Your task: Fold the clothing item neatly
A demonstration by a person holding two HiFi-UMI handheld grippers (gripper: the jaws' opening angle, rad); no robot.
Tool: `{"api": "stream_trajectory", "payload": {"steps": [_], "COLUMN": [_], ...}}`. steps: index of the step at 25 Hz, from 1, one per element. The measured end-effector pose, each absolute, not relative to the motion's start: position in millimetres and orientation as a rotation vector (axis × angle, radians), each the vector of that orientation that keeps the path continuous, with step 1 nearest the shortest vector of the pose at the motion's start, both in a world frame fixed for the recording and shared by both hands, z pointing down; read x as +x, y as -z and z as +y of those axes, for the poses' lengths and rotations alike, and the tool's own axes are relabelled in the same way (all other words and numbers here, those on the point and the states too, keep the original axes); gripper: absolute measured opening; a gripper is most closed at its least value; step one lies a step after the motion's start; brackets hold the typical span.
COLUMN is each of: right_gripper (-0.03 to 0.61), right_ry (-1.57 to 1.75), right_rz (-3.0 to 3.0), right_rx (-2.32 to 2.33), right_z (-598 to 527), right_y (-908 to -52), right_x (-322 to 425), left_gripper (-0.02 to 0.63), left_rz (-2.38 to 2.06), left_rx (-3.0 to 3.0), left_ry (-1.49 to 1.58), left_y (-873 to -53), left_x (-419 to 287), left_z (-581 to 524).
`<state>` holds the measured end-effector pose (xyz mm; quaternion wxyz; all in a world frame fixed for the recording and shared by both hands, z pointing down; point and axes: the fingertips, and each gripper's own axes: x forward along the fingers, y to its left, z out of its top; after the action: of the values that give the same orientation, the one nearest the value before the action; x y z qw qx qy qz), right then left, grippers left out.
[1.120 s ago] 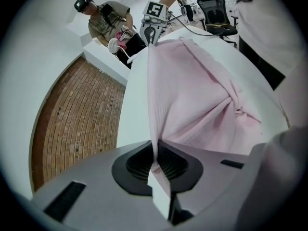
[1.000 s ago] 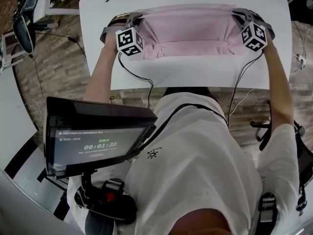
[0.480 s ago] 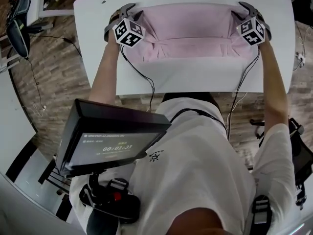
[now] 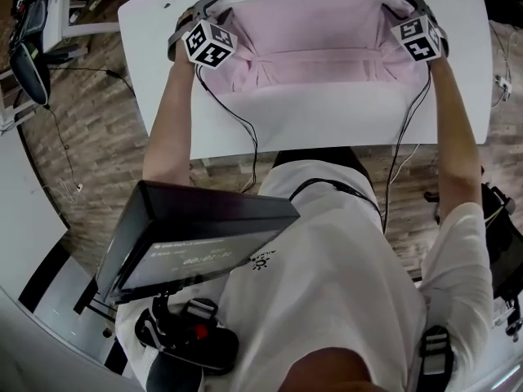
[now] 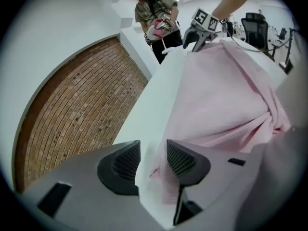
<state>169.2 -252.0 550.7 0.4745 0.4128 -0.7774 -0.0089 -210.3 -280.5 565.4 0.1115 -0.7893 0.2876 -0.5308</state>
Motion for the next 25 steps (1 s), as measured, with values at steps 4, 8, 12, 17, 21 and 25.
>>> {"api": "stream_trajectory", "payload": {"steps": [4, 8, 12, 17, 21, 25], "right_gripper": [0.216, 0.215, 0.215, 0.212, 0.164, 0.164], "right_ry": [0.053, -0.026, -0.148, -0.208, -0.252, -0.276], "right_rz": [-1.948, -2.052, -2.192, -2.274, -2.313, -2.361], "right_rx": [1.077, 1.197, 1.283, 1.355, 1.396, 1.417], "right_z": [-245, -219, -188, -156, -129, -106], "right_y": [-520, -487, -461, -446, -438, -422], "right_x": [168, 167, 149, 142, 140, 131], "left_gripper": [0.153, 0.153, 0.152, 0.152, 0.152, 0.152], "left_rz": [0.923, 1.069, 1.18, 1.202, 1.264, 1.321], "left_rx": [-2.404, -2.474, -2.599, -2.666, -2.714, -2.736], "left_ry": [1.481, 1.362, 1.219, 1.118, 1.057, 1.006], "left_y": [-541, -506, -480, -462, -454, -441], "left_x": [-221, -228, -224, -195, -183, -178], "left_z": [-275, -263, -239, -198, -164, -133]}}
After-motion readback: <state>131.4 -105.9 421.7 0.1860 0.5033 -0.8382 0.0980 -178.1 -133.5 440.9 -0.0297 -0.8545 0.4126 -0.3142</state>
